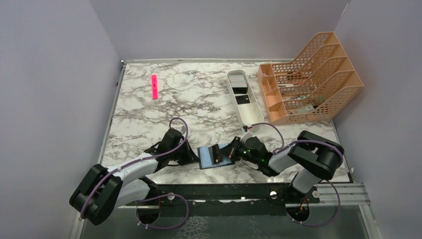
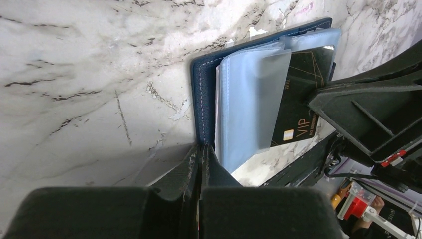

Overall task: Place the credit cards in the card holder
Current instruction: Insert the credit card into the card holder.

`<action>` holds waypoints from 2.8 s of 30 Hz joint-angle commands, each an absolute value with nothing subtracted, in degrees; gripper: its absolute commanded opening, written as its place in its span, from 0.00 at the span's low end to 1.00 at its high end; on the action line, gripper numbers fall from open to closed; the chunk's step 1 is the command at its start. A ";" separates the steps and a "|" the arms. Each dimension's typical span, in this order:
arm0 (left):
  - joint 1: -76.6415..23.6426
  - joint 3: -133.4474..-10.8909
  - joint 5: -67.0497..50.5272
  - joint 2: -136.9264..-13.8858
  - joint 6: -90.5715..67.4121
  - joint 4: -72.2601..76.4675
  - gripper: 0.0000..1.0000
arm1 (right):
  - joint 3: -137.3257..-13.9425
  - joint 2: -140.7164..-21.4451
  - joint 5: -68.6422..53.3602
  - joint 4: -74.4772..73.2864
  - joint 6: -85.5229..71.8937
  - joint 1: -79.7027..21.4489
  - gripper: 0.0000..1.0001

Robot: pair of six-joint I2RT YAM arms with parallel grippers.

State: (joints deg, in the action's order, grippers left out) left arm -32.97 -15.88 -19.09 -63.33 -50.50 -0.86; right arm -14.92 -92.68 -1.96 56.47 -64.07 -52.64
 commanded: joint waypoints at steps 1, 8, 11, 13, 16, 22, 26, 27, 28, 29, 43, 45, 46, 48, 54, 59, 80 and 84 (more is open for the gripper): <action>-33.82 -14.24 -19.70 -62.16 -52.21 0.65 0.00 | -15.14 -95.68 0.19 61.26 -66.34 -52.56 0.01; -34.23 -13.64 -19.10 -61.18 -52.79 0.94 0.00 | -15.68 -98.55 0.21 63.13 -67.56 -53.61 0.01; -34.24 -13.47 -19.10 -61.72 -52.89 1.66 0.00 | -16.23 -98.64 1.75 61.99 -68.09 -55.23 0.02; -34.38 -13.29 -19.21 -62.10 -53.20 2.35 0.00 | -16.99 -98.90 3.09 61.02 -68.55 -56.49 0.02; -34.52 -13.26 -19.33 -62.32 -53.65 3.05 0.00 | -18.05 -99.58 3.56 60.35 -69.40 -57.49 0.02; -35.20 -13.44 -18.98 -62.14 -54.11 3.24 0.00 | -17.89 -100.49 3.96 61.06 -70.00 -57.76 0.13; -35.50 -13.71 -18.95 -62.59 -54.25 3.34 0.00 | -19.31 -95.55 5.64 50.76 -66.36 -57.82 0.30; -35.54 -13.71 -19.01 -62.70 -54.23 3.32 0.00 | -20.32 -93.28 6.65 44.98 -65.26 -57.79 0.35; -35.59 -13.63 -19.03 -62.75 -54.23 3.34 0.00 | -21.39 -91.32 7.58 39.75 -63.98 -57.83 0.39; -35.68 -13.58 -18.99 -62.75 -54.23 3.37 0.00 | -22.01 -89.69 8.43 36.00 -62.63 -57.83 0.42; -36.54 -13.69 -18.64 -63.28 -54.93 4.39 0.00 | -26.15 -89.38 4.32 30.27 -54.94 -57.92 0.38; -36.61 -13.87 -18.50 -63.49 -54.83 4.35 0.00 | -26.88 -89.73 3.48 30.24 -54.70 -58.01 0.35; -36.57 -13.98 -18.48 -63.65 -54.78 4.39 0.00 | -27.09 -89.88 3.05 30.23 -54.70 -58.08 0.34; -36.56 -14.49 -18.37 -64.11 -54.39 4.39 0.00 | -27.25 -90.18 2.27 30.62 -55.13 -58.18 0.34; -36.56 -16.52 -18.26 -65.62 -53.59 3.71 0.00 | -27.68 -90.11 0.76 30.54 -55.79 -58.18 0.35; -36.58 -18.71 -16.61 -63.87 -53.08 0.20 0.10 | -28.61 -85.28 3.79 25.36 -51.05 -58.18 0.43; -36.57 -38.93 -10.98 -57.74 -38.72 -17.51 0.99 | -49.07 -73.09 7.66 2.83 -1.97 -40.45 0.58; -36.56 -41.74 -11.84 -57.45 -35.83 -19.54 0.99 | -55.39 -78.27 5.38 0.82 6.42 -34.84 0.57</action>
State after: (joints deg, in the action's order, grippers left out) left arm -36.40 -38.72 -12.29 -57.60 -41.30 -15.38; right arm -50.15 -73.95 8.60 4.03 -6.02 -38.65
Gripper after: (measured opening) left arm 0.989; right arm 0.577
